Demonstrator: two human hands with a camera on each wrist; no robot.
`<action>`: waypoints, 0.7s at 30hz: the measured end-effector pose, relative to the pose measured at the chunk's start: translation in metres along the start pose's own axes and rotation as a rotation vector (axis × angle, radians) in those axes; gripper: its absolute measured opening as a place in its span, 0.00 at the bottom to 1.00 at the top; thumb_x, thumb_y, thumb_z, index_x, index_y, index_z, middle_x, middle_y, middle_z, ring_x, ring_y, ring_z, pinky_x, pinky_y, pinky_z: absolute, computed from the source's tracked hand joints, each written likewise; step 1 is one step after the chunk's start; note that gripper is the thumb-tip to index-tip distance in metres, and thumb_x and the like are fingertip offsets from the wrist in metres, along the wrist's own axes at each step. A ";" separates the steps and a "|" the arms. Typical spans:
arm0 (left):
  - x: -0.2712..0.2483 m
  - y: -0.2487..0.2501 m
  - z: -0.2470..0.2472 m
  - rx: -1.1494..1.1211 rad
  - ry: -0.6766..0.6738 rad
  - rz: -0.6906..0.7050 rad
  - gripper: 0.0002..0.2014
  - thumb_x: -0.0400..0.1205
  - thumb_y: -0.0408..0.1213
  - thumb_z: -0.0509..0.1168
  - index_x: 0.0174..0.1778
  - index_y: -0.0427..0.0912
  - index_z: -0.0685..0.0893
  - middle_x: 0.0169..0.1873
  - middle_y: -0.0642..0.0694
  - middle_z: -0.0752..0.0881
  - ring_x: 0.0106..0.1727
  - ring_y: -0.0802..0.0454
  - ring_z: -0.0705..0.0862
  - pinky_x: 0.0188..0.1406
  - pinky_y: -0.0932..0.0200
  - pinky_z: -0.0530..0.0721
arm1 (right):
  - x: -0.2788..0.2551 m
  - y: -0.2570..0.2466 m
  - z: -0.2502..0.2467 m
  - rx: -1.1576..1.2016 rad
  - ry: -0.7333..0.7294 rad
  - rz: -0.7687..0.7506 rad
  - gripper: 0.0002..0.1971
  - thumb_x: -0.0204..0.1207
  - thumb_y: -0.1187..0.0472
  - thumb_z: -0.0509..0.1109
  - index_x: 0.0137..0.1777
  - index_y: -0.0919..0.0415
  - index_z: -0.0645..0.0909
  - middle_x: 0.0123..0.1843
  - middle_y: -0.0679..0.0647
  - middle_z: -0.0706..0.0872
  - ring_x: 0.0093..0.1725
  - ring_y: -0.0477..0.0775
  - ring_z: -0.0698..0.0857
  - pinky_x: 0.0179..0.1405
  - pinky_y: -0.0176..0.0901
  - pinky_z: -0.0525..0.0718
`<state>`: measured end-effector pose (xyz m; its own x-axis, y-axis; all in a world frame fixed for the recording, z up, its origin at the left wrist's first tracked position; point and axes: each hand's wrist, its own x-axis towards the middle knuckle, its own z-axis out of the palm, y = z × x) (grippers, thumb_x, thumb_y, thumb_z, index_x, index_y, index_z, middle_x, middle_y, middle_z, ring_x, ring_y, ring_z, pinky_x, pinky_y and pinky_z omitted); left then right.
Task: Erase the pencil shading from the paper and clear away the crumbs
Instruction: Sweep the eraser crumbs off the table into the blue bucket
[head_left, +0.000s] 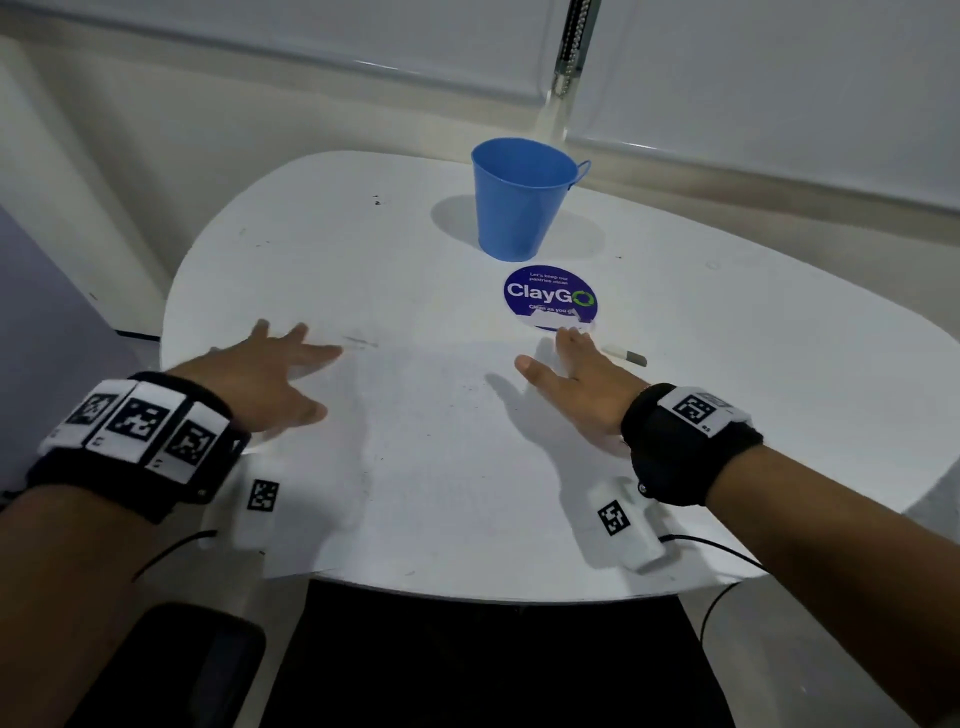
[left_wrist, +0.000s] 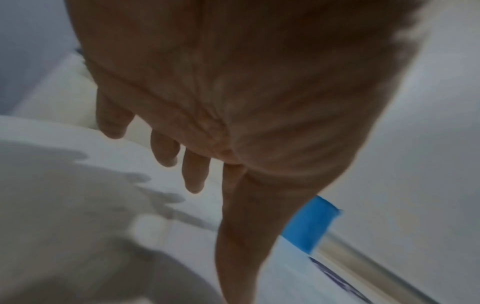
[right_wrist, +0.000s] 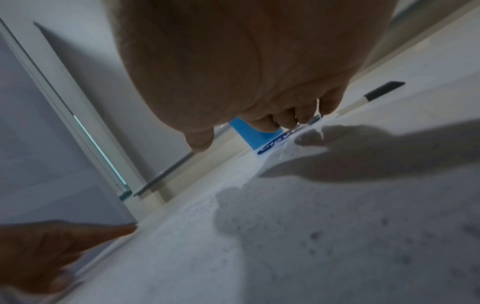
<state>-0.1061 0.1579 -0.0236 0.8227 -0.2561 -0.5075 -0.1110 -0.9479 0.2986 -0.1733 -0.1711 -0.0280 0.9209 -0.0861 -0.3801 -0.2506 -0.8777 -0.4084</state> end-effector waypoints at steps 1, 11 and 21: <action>-0.001 -0.011 0.002 -0.024 -0.025 -0.038 0.40 0.83 0.50 0.72 0.85 0.72 0.55 0.88 0.60 0.41 0.87 0.54 0.32 0.87 0.38 0.40 | 0.002 -0.001 0.004 -0.032 -0.014 0.023 0.45 0.82 0.31 0.49 0.87 0.65 0.45 0.88 0.54 0.49 0.88 0.52 0.47 0.85 0.50 0.50; 0.004 -0.035 0.015 -0.025 -0.071 -0.075 0.40 0.82 0.61 0.68 0.83 0.77 0.49 0.87 0.58 0.33 0.86 0.51 0.28 0.86 0.36 0.37 | -0.012 -0.044 0.033 -0.177 -0.190 -0.090 0.50 0.79 0.27 0.46 0.87 0.62 0.34 0.88 0.55 0.33 0.87 0.51 0.35 0.85 0.47 0.39; 0.005 -0.033 0.016 -0.067 -0.062 -0.082 0.40 0.82 0.58 0.70 0.83 0.77 0.52 0.87 0.58 0.34 0.86 0.52 0.28 0.86 0.35 0.38 | -0.012 -0.060 0.047 -0.149 -0.247 -0.102 0.52 0.78 0.25 0.47 0.86 0.64 0.35 0.88 0.57 0.33 0.87 0.53 0.35 0.86 0.49 0.40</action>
<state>-0.1071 0.1852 -0.0486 0.7910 -0.1915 -0.5811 -0.0052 -0.9518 0.3065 -0.1833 -0.0953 -0.0383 0.8342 0.1068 -0.5410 -0.0974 -0.9371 -0.3353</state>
